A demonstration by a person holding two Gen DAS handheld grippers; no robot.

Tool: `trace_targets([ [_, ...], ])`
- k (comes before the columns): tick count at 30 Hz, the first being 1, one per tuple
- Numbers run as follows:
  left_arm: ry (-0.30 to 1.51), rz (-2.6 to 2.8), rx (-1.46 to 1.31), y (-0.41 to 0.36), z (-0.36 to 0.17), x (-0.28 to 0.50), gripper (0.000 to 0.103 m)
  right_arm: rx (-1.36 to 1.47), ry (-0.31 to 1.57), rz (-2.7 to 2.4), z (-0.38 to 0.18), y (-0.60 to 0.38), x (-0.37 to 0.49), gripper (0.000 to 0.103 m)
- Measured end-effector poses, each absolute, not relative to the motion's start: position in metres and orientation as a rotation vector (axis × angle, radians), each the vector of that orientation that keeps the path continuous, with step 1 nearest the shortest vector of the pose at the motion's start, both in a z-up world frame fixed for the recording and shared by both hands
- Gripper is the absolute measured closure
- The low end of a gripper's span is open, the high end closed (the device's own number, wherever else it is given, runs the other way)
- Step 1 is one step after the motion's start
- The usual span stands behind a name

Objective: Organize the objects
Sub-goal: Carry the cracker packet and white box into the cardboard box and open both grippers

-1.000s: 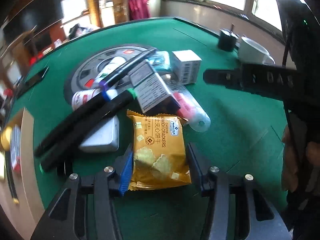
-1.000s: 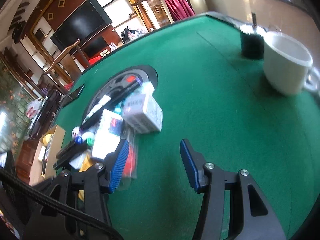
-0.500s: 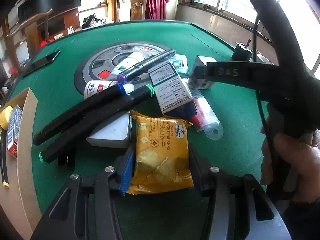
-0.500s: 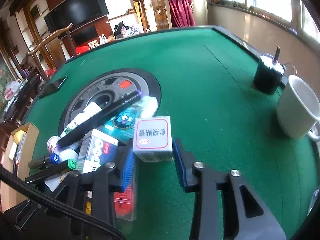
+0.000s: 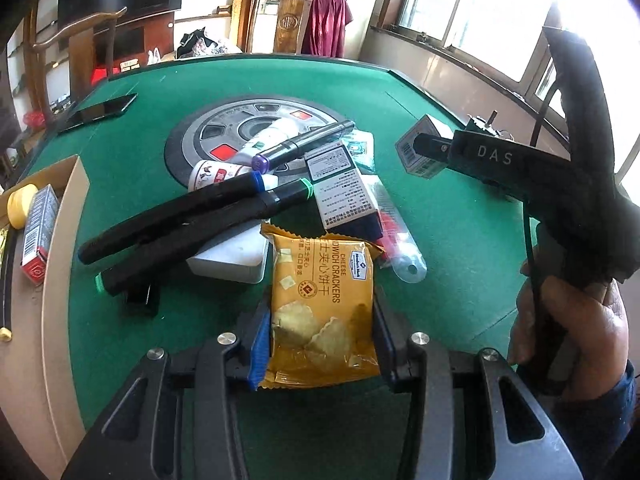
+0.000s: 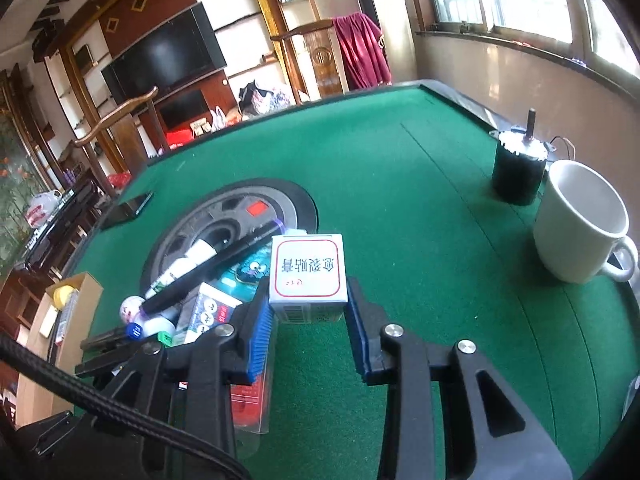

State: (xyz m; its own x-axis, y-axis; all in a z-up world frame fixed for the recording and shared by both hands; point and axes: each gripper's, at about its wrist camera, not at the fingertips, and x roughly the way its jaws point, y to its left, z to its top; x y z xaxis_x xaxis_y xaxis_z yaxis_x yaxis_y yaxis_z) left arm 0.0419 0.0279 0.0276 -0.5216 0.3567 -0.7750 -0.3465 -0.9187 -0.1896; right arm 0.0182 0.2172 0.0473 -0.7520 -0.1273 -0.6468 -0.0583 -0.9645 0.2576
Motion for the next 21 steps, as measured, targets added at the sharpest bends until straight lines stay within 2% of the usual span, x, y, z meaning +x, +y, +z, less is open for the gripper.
trace_targets([
  [6, -0.017, 2.457, -1.211, 0.026, 0.043, 0.053, 0.065, 1.042, -0.431, -2.879, 0.056, 0.217, 0.022, 0.072],
  [21, -0.078, 2.491, -1.136, 0.01, 0.072, 0.069, 0.065, 0.978, -0.342, -2.886, 0.062, 0.203, 0.039, 0.072],
])
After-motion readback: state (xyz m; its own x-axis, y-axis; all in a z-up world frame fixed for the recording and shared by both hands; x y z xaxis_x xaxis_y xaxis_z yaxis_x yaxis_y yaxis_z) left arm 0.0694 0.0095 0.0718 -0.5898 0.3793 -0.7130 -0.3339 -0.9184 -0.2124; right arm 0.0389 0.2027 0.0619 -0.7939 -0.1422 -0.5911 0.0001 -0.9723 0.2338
